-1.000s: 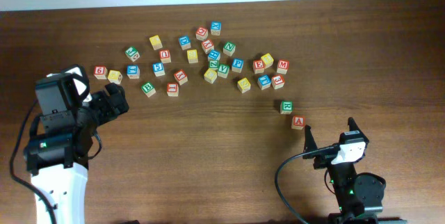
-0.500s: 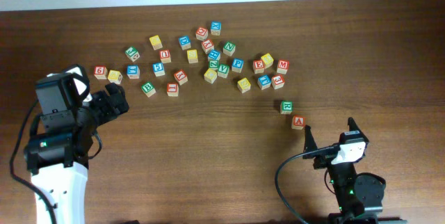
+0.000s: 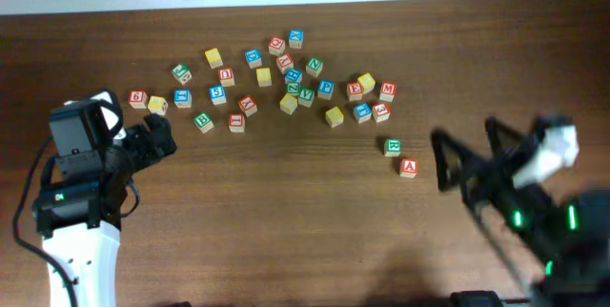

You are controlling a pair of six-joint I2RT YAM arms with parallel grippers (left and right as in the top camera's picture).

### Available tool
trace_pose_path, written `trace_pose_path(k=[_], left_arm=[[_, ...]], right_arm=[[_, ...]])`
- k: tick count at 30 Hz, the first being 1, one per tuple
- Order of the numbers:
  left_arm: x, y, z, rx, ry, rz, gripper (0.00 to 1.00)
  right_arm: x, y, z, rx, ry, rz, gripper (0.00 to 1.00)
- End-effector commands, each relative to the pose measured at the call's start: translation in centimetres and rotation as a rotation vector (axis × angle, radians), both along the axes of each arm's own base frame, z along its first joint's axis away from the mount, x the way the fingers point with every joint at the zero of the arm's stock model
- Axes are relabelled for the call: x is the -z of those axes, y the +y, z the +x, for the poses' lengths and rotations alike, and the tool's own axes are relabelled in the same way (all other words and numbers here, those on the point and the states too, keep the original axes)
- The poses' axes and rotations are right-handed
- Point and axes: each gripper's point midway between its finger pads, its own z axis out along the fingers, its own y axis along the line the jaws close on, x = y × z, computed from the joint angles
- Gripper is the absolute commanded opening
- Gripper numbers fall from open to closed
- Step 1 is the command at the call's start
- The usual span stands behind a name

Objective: Spell out RSS
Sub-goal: 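Reach the right gripper to the green R block near the right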

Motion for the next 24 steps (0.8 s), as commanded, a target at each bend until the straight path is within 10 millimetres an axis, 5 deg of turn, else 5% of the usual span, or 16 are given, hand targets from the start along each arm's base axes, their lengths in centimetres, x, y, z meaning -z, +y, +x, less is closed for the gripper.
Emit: trace_pose_path(k=[1,2,4,5,6,7,9,14,18,24], left_arm=[[-0.4,0.3,0.1,-0.021,-0.01,-0.003,0.99],[-0.4,0.3,0.1,-0.021,-0.01,-0.004,0.99],[-0.4,0.3,0.1,-0.021,-0.01,-0.004,0.99],[-0.4,0.3,0.1,-0.021,-0.01,-0.003,0.99],[-0.4,0.3,0.1,-0.021,-0.01,-0.003,0.99],[-0.4,0.3,0.1,-0.021,-0.01,-0.003,0.99],[-0.4,0.3,0.1,-0.021,-0.01,-0.003,0.99],[-0.4,0.3,0.1,-0.021,-0.01,-0.003,0.99],[-0.4,0.3,0.1,-0.021,-0.01,-0.004,0.99],[-0.4,0.3,0.1,-0.021,-0.01,-0.003,0.99]], right_arm=[[5.1,-1.8,4.8,0.024,0.453,-0.169,0.98],[6.3,-1.3,5.2,-0.014,0.568,-0.151,0.98],[7.9,4.3,6.7,-0.306,0.82,0.115,0.98],[9.1,5.4,8.4,-0.361,0.861,0.194,0.99],[12.2,4.3,9.8,-0.21,1.009,0.235,0.88],[16.4,1.6,10.1,0.123,1.21,0.233,0.88],[20.2,0.1,10.5,0.471,1.313,0.191,0.89],[25.3,3.3,10.7,0.734,1.446,0.242,0.86],[30.3,5.7,12.0,0.734,1.539,0.285,0.82],[31.8,2.8,12.0,0.932,1.523,0.278,0.77]])
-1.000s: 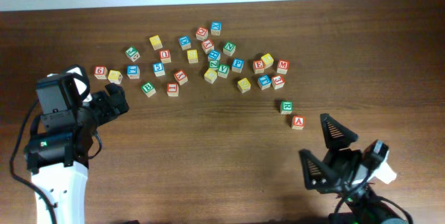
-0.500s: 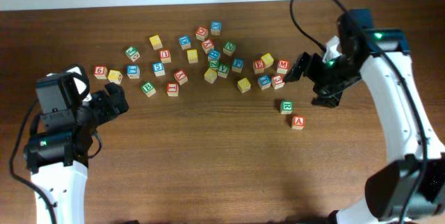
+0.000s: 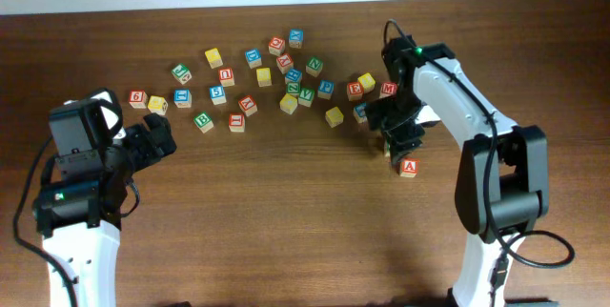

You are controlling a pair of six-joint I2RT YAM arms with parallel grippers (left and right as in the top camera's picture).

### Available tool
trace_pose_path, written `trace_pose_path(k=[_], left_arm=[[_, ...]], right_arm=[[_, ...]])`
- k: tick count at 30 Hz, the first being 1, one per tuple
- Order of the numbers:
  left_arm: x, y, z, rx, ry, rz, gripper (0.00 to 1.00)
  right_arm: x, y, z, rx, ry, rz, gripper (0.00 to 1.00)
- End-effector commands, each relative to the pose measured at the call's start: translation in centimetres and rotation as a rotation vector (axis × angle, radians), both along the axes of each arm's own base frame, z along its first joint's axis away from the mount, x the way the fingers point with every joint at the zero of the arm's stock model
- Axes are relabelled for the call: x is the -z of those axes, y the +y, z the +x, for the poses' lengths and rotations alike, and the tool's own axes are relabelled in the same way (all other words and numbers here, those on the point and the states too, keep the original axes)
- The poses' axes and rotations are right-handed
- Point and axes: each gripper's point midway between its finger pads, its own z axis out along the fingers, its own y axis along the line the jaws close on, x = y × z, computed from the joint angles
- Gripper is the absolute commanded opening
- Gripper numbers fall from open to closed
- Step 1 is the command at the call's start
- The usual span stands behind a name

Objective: Spell out RSS
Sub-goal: 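Reach the right gripper to the green R block near the right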

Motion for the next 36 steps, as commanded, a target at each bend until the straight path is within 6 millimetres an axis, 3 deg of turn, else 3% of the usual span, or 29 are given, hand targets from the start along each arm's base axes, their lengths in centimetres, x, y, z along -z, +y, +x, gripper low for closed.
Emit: trace_pose_path(k=[1,9,10,12,15,19,26,29,33,36], left_arm=[[-0.4,0.2,0.1,-0.018,-0.011,-0.002,0.99],[-0.4,0.2,0.1,-0.018,-0.012,-0.002,0.99],[-0.4,0.2,0.1,-0.018,-0.012,-0.002,0.99],[-0.4,0.2,0.1,-0.018,-0.012,-0.002,0.99],[-0.4,0.2,0.1,-0.018,-0.012,-0.002,0.99],[-0.4,0.2,0.1,-0.018,-0.012,-0.002,0.99],[-0.4,0.2,0.1,-0.018,-0.012,-0.002,0.99],[-0.4,0.2,0.1,-0.018,-0.012,-0.002,0.99],[-0.4,0.2,0.1,-0.018,-0.012,-0.002,0.99],[-0.4,0.2,0.1,-0.018,-0.012,-0.002,0.99]], right_arm=[[1.1,-1.6,0.2,0.067,0.0,-0.087,0.78],[4.4,-1.5,0.4,0.119,-0.04,-0.078,0.77],[4.6,-2.2,0.3,0.129,-0.04,-0.111,0.67],[4.7,-3.1,0.5,0.107,-0.053,-0.152,0.66],[4.7,-3.1,0.9,0.085,-0.072,-0.151,0.45],[4.7,-2.7,0.9,0.042,-0.079,-0.125,0.34],[4.3,-1.1,1.4,-0.369,-0.159,-0.007,0.29],[2.5,1.7,1.4,-0.544,-0.23,0.068,0.28],[-0.3,8.4,1.3,-0.754,-0.332,0.091,0.27],[-0.9,16.9,-1.0,-0.923,-0.434,0.139,0.26]])
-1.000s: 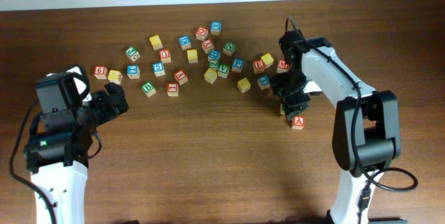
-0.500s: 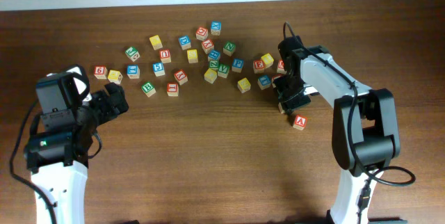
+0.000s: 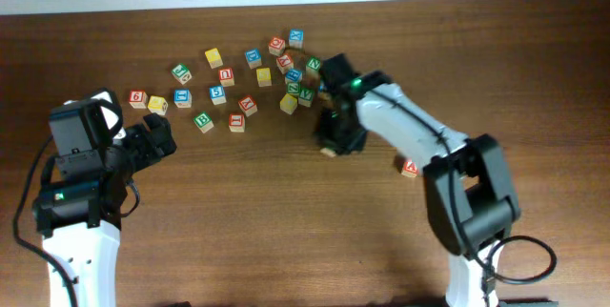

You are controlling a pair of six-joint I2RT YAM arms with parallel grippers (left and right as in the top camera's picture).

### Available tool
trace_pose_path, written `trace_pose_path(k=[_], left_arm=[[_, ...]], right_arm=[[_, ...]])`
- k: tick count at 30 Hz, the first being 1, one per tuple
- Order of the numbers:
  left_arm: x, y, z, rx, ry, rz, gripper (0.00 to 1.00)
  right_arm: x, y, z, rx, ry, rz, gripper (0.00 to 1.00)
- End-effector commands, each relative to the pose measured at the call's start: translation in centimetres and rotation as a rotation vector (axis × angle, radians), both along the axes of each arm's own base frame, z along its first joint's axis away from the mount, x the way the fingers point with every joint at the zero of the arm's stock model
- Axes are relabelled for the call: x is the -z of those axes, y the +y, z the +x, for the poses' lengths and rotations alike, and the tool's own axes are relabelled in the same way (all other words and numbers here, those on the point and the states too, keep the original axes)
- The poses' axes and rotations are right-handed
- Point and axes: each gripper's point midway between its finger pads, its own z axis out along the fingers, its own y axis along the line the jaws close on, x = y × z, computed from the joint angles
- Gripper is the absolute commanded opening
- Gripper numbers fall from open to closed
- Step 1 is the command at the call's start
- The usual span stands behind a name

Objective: Spell out RSS
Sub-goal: 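Reach the right gripper to the green R block near the right, then grasp the green R block and carry it toward table center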

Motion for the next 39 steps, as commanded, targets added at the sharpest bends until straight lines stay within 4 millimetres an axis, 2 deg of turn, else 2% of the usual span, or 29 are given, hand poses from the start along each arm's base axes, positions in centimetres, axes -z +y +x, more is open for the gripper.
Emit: trace_pose_path(k=[1,2,6,9,11,13,14,16,20,22,23,24,25,26,28,30,31,32,35,37,39], left_arm=[[-0.4,0.3,0.1,-0.018,-0.012,-0.002,0.99],[-0.4,0.3,0.1,-0.018,-0.012,-0.002,0.99],[-0.4,0.3,0.1,-0.018,-0.012,-0.002,0.99],[-0.4,0.3,0.1,-0.018,-0.012,-0.002,0.99],[-0.4,0.3,0.1,-0.018,-0.012,-0.002,0.99],[-0.4,0.3,0.1,-0.018,-0.012,-0.002,0.99],[-0.4,0.3,0.1,-0.018,-0.012,-0.002,0.99],[-0.4,0.3,0.1,-0.018,-0.012,-0.002,0.99],[-0.4,0.3,0.1,-0.018,-0.012,-0.002,0.99],[-0.4,0.3,0.1,-0.018,-0.012,-0.002,0.99],[-0.4,0.3,0.1,-0.018,-0.012,-0.002,0.99],[-0.4,0.3,0.1,-0.018,-0.012,-0.002,0.99],[-0.4,0.3,0.1,-0.018,-0.012,-0.002,0.99],[-0.4,0.3,0.1,-0.018,-0.012,-0.002,0.99],[-0.4,0.3,0.1,-0.018,-0.012,-0.002,0.99],[-0.4,0.3,0.1,-0.018,-0.012,-0.002,0.99],[-0.4,0.3,0.1,-0.018,-0.012,-0.002,0.99],[-0.4,0.3,0.1,-0.018,-0.012,-0.002,0.99],[-0.4,0.3,0.1,-0.018,-0.012,-0.002,0.99],[-0.4,0.3,0.1,-0.018,-0.012,-0.002,0.99],[-0.4,0.3,0.1,-0.018,-0.011,-0.002,0.99]], right_arm=[[-2.3,6.9,-1.6,-0.144,-0.112,0.074,0.26],[-2.1,10.1,-2.6,-0.216,-0.172,0.08,0.27],[-0.7,14.7,-5.4,-0.324,-0.203,0.1,0.28],[0.3,14.9,-6.3,-0.352,-0.247,0.005,0.31],[1.2,13.8,-5.7,-0.317,-0.253,-0.057,0.32],[2.3,13.8,-6.1,-0.305,-0.222,-0.059,0.32],[2.2,13.9,-5.9,-0.304,-0.227,-0.054,0.32],[1.1,14.9,-5.8,-0.373,-0.243,-0.021,0.32],[-2.8,16.4,-5.7,-0.635,-0.299,0.007,0.38],[-3.5,17.3,-6.3,-0.743,-0.31,0.058,0.57],[-2.8,17.1,-6.3,-0.743,-0.308,0.033,0.72],[-1.8,16.3,-5.0,-0.725,-0.344,-0.049,0.84],[-0.9,15.7,-4.7,-0.733,-0.344,-0.091,0.95],[-0.2,16.4,-6.0,-0.872,-0.319,-0.037,0.99],[0.4,16.6,-6.3,-0.926,-0.317,-0.038,0.97],[1.0,16.7,-6.2,-0.924,-0.314,-0.04,0.79],[1.4,16.8,-6.1,-0.924,-0.312,-0.04,0.74],[1.9,16.9,-6.2,-0.926,-0.304,-0.038,0.59],[2.7,17.0,-6.2,-0.928,-0.299,-0.041,0.57],[3.2,17.2,-6.1,-0.923,-0.301,-0.04,0.43],[3.1,17.5,-5.9,-0.868,-0.305,-0.032,0.36]])
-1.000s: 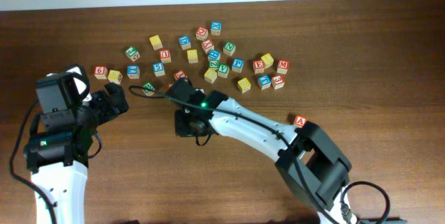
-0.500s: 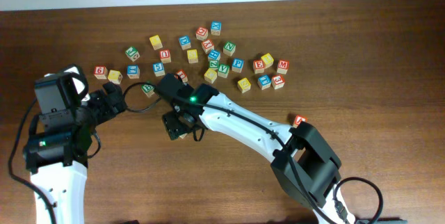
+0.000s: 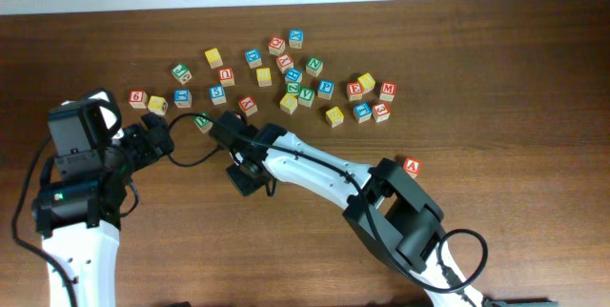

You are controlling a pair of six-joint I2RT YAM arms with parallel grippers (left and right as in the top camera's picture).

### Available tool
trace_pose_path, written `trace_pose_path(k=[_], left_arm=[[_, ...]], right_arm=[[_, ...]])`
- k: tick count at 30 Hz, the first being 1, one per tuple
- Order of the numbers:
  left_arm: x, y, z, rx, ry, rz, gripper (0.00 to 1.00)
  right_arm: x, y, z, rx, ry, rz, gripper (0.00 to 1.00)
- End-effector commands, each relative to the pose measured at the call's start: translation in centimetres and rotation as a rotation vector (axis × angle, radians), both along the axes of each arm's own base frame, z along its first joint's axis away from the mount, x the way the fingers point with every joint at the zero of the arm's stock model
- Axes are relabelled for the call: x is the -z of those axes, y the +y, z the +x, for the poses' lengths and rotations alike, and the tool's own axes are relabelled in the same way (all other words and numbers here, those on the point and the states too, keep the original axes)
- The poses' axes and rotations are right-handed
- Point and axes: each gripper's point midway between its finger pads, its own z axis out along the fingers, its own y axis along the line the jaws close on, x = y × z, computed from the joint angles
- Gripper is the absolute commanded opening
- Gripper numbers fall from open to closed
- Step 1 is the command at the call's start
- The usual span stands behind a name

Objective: Spell out RSS
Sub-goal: 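Grasp the green R block and carry it toward table center, then lower the R block onto the table and open the right gripper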

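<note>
My right arm reaches far left across the table. Its gripper hangs low over the bare wood left of centre, below the blocks. The green R block does not show anywhere on the table; the gripper head covers whatever sits between the fingers. The other letter blocks lie scattered along the far side, among them a blue one whose letter looks like S. My left gripper rests at the left, close to a green B block, holding nothing; its finger gap is too dark to read.
A red A block lies alone at the right, beside the right arm's elbow. The right forearm crosses the middle of the table and hides one block near the B. The table's far edge meets a white wall.
My right gripper was at the table's middle below the block cluster, with a tan block at its tip. It now sits further left and nearer the front, close to my left gripper.
The R block lay beside the A block at the right while my right arm was blurred at the right. Then the right gripper stood over the R block. Later the R spot was bare with the gripper mid-table, and now it is left of centre. My left arm stayed still.
</note>
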Motion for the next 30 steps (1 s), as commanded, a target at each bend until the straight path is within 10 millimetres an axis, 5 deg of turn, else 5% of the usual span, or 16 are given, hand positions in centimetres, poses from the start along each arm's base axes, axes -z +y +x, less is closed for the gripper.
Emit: trace_pose_path(k=[1,12,23,27,29,30], left_arm=[[-0.4,0.0,0.1,-0.002,-0.01,-0.005,0.99],[-0.4,0.0,0.1,-0.002,-0.01,-0.005,0.99],[-0.4,0.0,0.1,-0.002,-0.009,-0.005,0.99],[-0.4,0.0,0.1,-0.002,-0.009,-0.005,0.99],[-0.3,0.0,0.1,-0.002,-0.009,-0.006,0.99],[-0.4,0.0,0.1,-0.002,-0.009,-0.005,0.99]], right_arm=[[0.3,0.8,-0.1,0.071,0.017,0.019,0.31],[1.1,-4.1,0.8,0.672,0.12,-0.083,0.25],[1.1,-4.4,0.9,0.531,0.136,-0.086,0.33],[0.5,-4.1,1.4,0.533,0.129,-0.07,0.62],[-2.0,-4.1,2.0,0.541,0.106,-0.053,0.73],[-4.0,-4.6,2.6,0.557,0.102,-0.039,1.0]])
